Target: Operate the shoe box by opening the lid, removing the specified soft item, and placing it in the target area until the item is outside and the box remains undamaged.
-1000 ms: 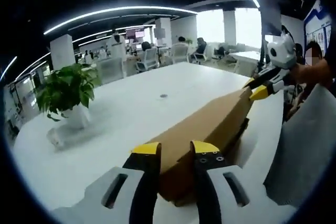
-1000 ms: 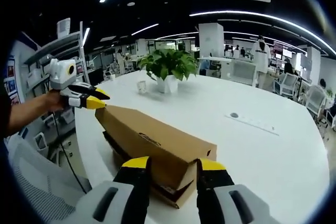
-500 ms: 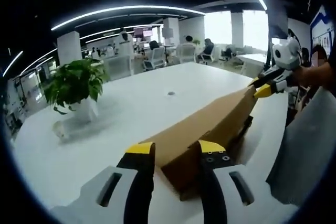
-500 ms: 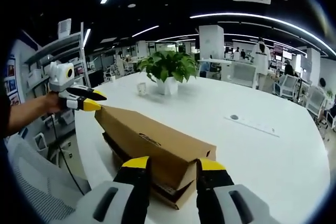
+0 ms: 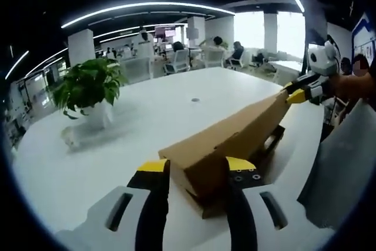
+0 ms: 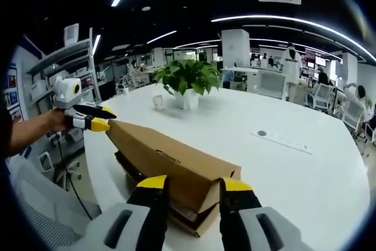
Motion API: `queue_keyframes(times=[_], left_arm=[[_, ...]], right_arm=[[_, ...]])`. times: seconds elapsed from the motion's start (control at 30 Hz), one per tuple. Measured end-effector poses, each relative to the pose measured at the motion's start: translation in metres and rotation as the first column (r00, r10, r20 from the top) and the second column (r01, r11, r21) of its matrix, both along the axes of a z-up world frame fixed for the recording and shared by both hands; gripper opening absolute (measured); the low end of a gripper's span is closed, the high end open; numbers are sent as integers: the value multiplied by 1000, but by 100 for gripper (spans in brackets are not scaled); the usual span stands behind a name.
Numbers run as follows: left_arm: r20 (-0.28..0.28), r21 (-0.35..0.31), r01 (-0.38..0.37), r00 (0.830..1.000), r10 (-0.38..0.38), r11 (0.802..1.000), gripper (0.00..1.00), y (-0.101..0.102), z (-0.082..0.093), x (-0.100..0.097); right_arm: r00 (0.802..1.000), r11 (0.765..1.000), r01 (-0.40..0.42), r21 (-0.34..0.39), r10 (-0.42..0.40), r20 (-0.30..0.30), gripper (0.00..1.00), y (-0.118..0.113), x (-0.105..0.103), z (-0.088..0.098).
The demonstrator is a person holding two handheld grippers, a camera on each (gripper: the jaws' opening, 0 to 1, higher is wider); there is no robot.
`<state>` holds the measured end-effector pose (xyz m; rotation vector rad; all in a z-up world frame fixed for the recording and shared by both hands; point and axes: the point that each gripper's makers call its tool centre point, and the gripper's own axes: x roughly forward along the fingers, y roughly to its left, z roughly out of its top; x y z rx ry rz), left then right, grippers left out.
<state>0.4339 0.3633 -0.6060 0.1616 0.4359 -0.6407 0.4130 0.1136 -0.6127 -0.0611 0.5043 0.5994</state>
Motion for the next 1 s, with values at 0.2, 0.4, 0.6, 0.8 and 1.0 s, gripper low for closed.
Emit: queue_keyframes(times=[0.2,0.4,0.6,0.8,1.0], left_arm=[[0,-6,1,1000,-1,1000,36,-1,2,-1],[-4,-1,17,1000,-17,1000,35,-4,2,-3],[12,-6,19,1000,-19,1000,36,-4,7,-1],[25,-6,20,999,-20,1000,36,-4,10,-1],[38,0,24,999,-24,1000,38,-5,12,-2]], right_arm=[[1000,1000,6,7,-6,5,29,0,2,2],[1000,1000,11,14,-11,9,29,-1,6,7],[999,999,24,26,-24,22,29,-1,11,14],[999,999,31,32,-32,30,29,-2,14,17],[998,999,39,37,-40,45,29,-2,20,24]])
